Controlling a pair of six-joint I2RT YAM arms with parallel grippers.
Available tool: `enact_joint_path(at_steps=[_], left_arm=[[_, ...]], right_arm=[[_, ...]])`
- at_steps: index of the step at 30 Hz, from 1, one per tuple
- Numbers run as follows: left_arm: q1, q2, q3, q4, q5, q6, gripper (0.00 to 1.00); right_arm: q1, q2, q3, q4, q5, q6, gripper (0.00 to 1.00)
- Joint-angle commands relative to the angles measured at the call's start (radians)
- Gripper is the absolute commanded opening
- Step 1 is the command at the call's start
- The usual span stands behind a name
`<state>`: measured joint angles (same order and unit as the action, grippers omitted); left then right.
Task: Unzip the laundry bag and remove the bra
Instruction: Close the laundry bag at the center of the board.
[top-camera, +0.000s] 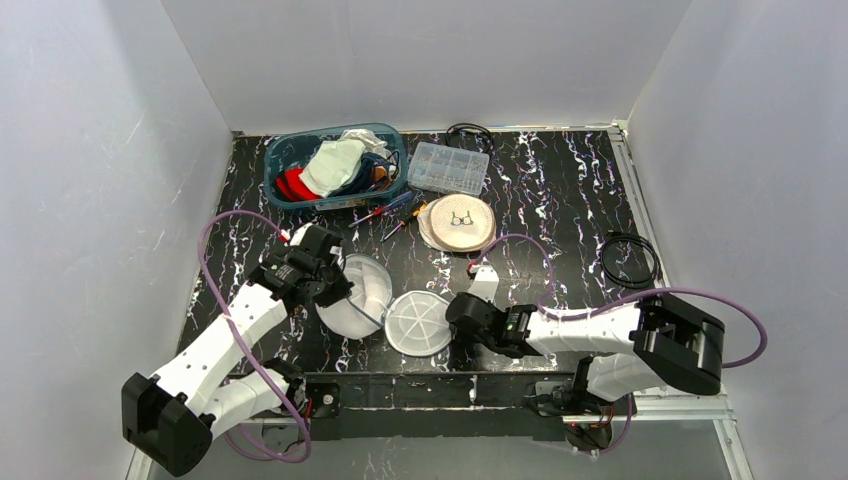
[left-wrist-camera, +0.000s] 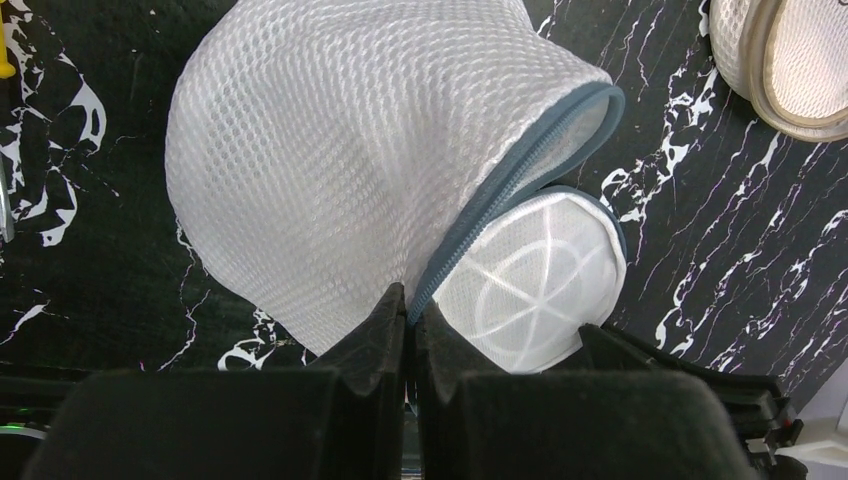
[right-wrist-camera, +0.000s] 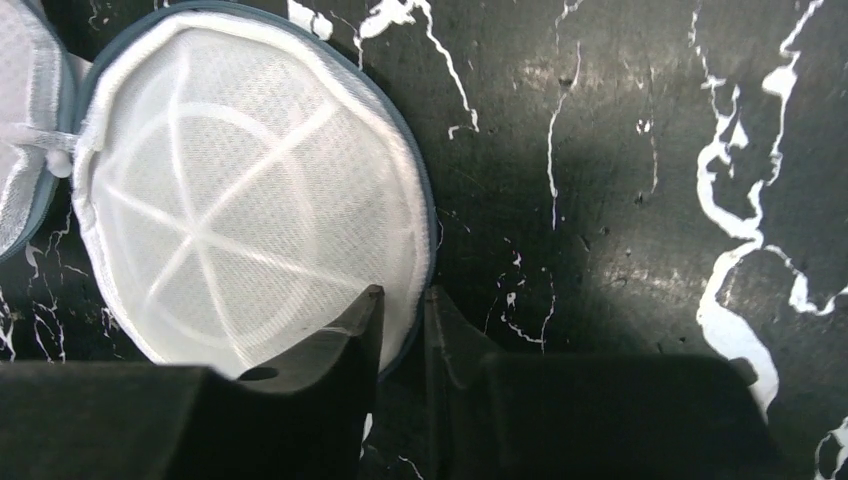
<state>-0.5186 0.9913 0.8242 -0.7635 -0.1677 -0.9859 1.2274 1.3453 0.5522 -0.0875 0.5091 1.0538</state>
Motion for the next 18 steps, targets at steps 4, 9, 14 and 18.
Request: enact_joint_path(at_steps=[4,9,14,18], left_arm=[[0.006,-0.031,-0.016,-0.011,0.031,0.032,0.0],[0.006,-0.023,-0.055,0.134,0.21,0.033,0.0],[-0.01,0.041,-0.067,0.322,0.347,-0.006,0.0],[-0.062,0.136,-0.028,0.428,0.337,-0.017,0.0]], right_arm=[[-0.004,-0.028,0.01,-0.106,0.045,0.039,0.01],[-0.003,-0.264,0.1,-0.336,0.182,-0.059,0.01],[-0.004,-0.354,0.32,-0.628,0.307,-0.213,0.01],[-0.004,-0.315,0.469,-0.767,0.333,-0.318,0.01]])
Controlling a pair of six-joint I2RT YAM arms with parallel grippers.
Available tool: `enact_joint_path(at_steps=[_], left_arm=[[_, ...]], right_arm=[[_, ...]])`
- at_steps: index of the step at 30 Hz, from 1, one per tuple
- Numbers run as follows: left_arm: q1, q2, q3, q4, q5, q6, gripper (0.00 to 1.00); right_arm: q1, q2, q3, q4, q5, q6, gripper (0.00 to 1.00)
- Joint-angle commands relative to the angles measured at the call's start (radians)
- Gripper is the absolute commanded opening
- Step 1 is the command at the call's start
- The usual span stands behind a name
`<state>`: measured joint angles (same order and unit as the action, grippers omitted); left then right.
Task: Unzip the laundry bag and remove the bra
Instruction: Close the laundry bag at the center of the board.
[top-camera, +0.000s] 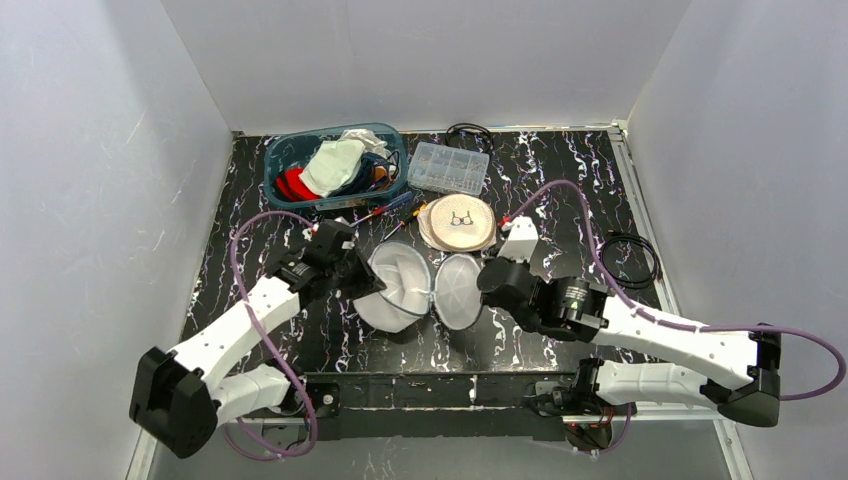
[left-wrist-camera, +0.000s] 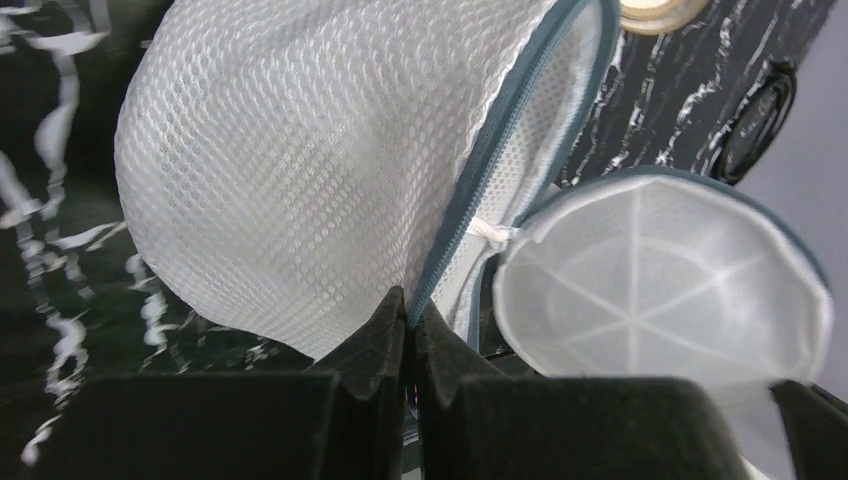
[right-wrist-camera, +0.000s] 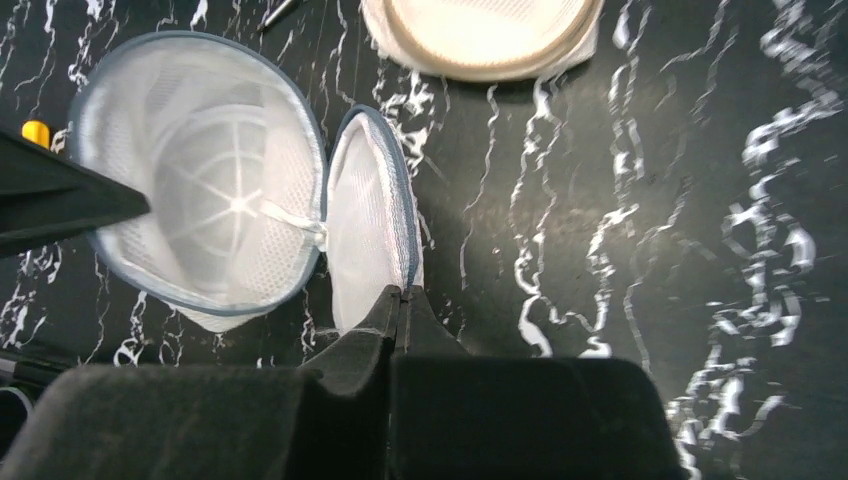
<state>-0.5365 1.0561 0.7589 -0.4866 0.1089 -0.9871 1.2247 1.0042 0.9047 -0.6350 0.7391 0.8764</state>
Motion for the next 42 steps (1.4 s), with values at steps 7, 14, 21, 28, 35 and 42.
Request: enact_joint_path(at_steps=[7,14,21,28,35,42], left_arm=[[-0.145,0.249,0.124,0.295,0.048,-0.052,0.0],[-0.163,0.319,0.14,0.357,0.077,-0.082,0.0],[-0.163,0.275,0.126,0.209,0.023,0.015,0.12],[-0.144,0.161,0.059,0.062,-0.044,0.121,0.35],[-0.122,0.0,0.019,-0.061,-0.083,0.19,0.5],[-0.113,-0.194,0.027,-0.222,-0.153,0.233,0.59]], right_arm=[[-0.001,0.094,0.294,-0.282,0.124,-0.247,0.01],[0.0,0.19,0.408,-0.257,0.102,-0.323,0.01],[-0.001,0.366,0.454,-0.098,0.018,-0.376,0.01],[-0.001,0.513,0.522,-0.002,-0.025,-0.412,0.01],[-0.002,0.62,0.615,0.011,-0.051,-0.423,0.01],[-0.002,0.626,0.627,-0.012,-0.042,-0.428,0.01]])
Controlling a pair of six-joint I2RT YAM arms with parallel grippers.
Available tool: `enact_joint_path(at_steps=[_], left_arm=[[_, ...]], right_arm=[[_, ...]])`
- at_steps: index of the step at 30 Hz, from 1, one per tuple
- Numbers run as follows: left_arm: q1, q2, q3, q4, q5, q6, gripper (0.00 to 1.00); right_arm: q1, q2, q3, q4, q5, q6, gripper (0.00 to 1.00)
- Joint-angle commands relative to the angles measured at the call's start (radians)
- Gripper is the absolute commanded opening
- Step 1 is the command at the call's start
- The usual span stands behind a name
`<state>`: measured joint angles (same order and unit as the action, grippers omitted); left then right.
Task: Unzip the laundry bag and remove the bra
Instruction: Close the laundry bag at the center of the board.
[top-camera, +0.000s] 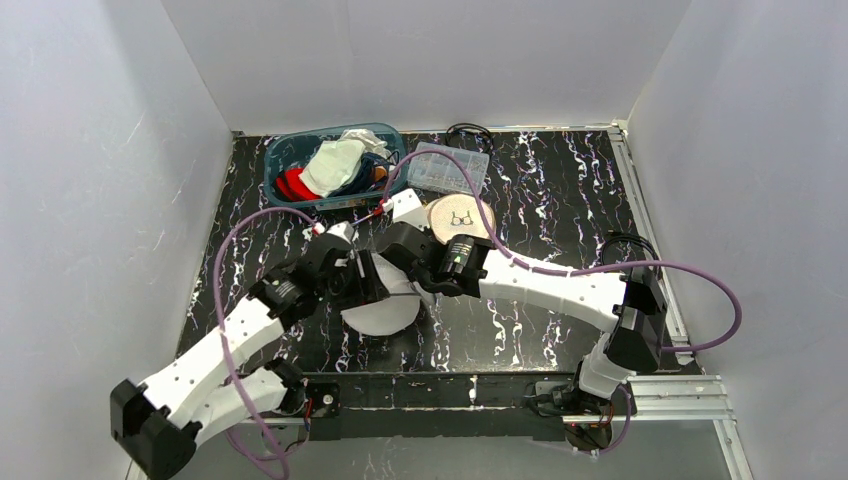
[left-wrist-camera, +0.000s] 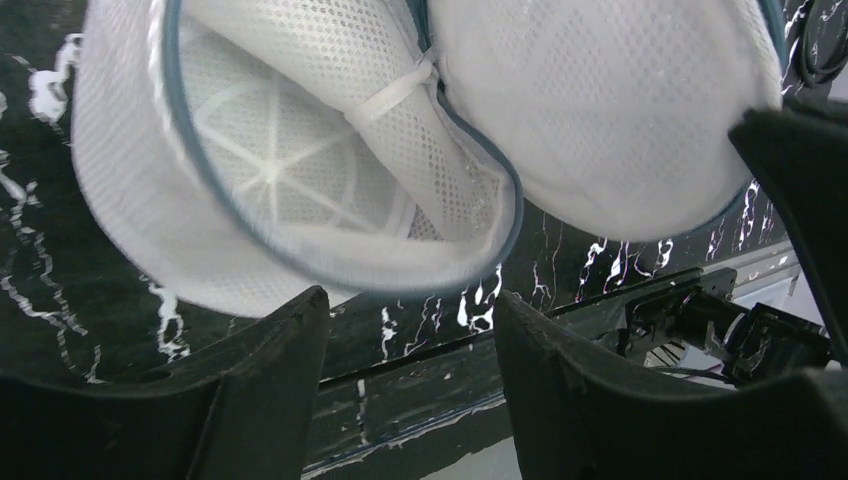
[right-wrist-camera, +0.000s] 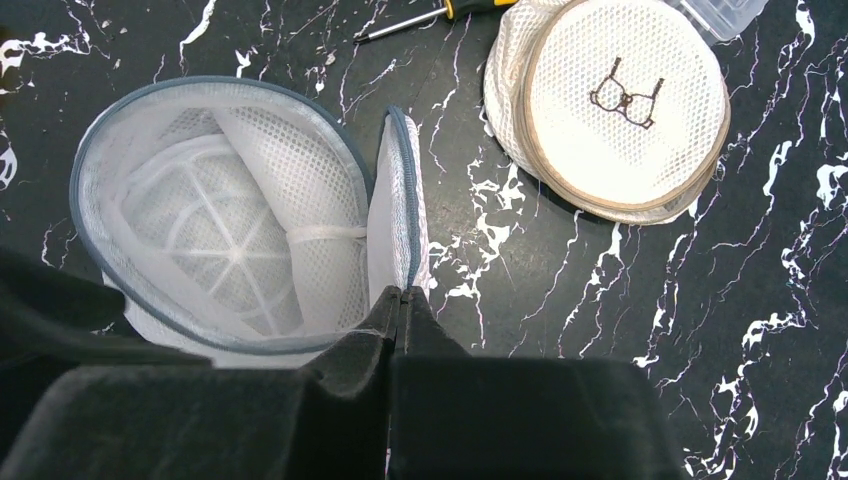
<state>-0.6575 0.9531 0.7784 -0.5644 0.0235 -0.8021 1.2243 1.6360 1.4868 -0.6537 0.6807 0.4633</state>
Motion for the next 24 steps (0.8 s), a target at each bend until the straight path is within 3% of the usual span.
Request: enact_joint_path(at_steps=[1,10,24], left_arm=[[0.009,-0.116,0.008,-0.166,-0.077,0.045,0.6],[0.01,-0.322,-0.112,-0.234,-0.101,-0.057,0.57],[0.013,0.077,-0.233,0.24,-0.07,-0.094,0.35]], right_arm=[[-0.001,-0.012,0.04,-0.001,0.022,-0.017,0.01],[-0.001,-0.135,-0.028,-0.066,0.074,-0.01,0.01],[0.002,-0.271,-0.083,-0.142,0.029,0.038,0.01]])
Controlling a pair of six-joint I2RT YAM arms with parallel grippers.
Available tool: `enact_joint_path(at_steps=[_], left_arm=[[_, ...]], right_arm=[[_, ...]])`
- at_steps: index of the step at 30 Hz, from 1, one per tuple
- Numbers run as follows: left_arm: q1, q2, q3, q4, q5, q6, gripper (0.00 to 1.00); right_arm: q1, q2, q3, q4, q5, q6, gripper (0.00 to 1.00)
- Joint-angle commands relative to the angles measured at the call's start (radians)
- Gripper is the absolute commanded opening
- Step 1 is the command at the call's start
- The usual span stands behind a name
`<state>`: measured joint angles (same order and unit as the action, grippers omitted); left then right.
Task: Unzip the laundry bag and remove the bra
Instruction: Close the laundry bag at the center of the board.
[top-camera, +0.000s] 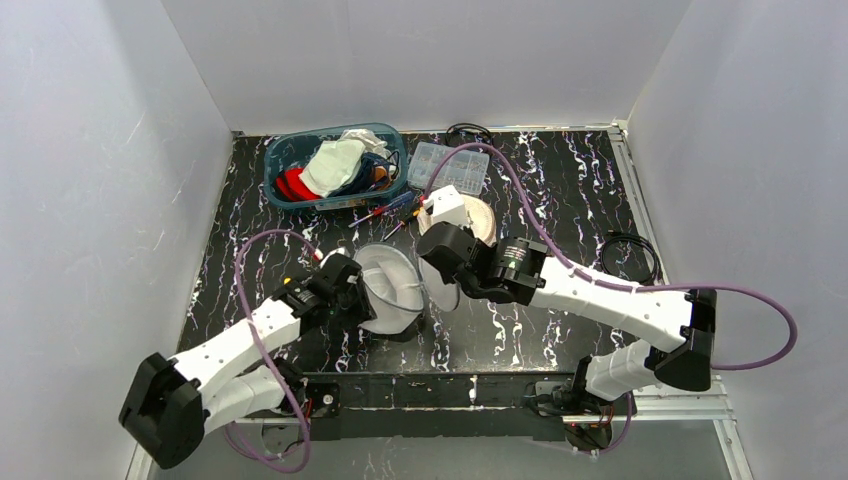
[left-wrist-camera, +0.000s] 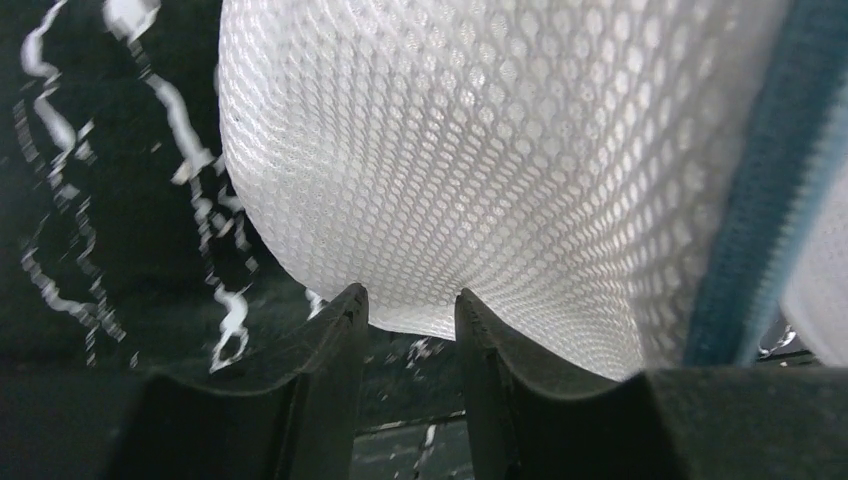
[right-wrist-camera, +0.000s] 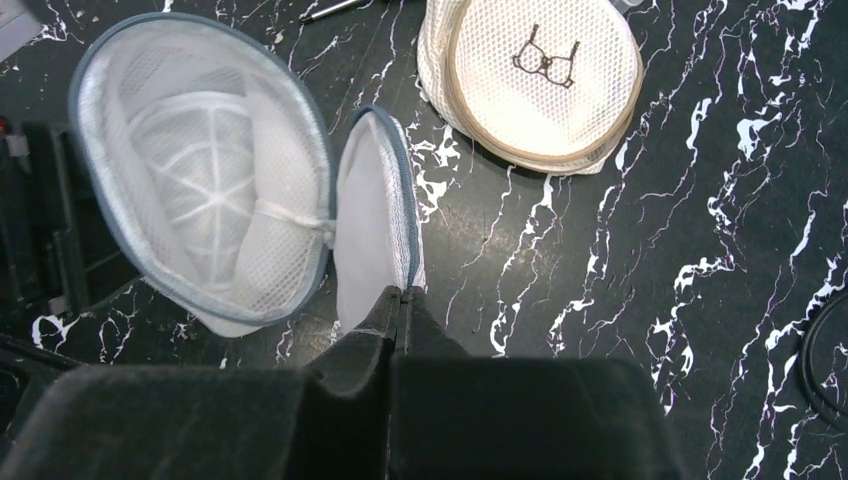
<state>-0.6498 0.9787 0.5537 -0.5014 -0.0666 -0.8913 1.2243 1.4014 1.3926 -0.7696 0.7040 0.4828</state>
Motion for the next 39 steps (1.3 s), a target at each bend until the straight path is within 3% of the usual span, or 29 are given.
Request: enact_joint_path(at_steps=[1,12,18,29,31,36,39], left_arm=[[0.006,0.074,-0.015,0.217,0.051,-0.002,0.34],[-0.043,0.249,-0.014,0.479,0.213,0.019,0.27],[-0.065,0.338,-0.032,0.554,0.231,0.007,0.26],[-0.065,0.332,-0.069,0.571,0.227,0.023,0.26],[-0.065,0.325,-0.079,0.572,0.228,0.02,0.26],[-0.065,0.304,-0.108,0.568,0.203,0.012,0.27],[-0.065,0.287,-0.126,0.563,0.194,0.003,0.28]], right_arm=[[0.002,-0.039,0.022,-0.035,0.006,0.02,0.01],[0.02,-0.043,0.108,-0.084,0.062,0.025,0.01],[0.021,0.101,0.212,-0.003,0.003,-0.03,0.01],[0.021,0.344,0.331,0.109,-0.13,-0.089,0.01],[0.02,0.351,0.303,0.133,-0.149,-0.092,0.1],[0.008,0.328,0.238,0.183,-0.187,-0.075,0.45],[-0.014,0.288,0.191,0.226,-0.235,-0.054,0.58]])
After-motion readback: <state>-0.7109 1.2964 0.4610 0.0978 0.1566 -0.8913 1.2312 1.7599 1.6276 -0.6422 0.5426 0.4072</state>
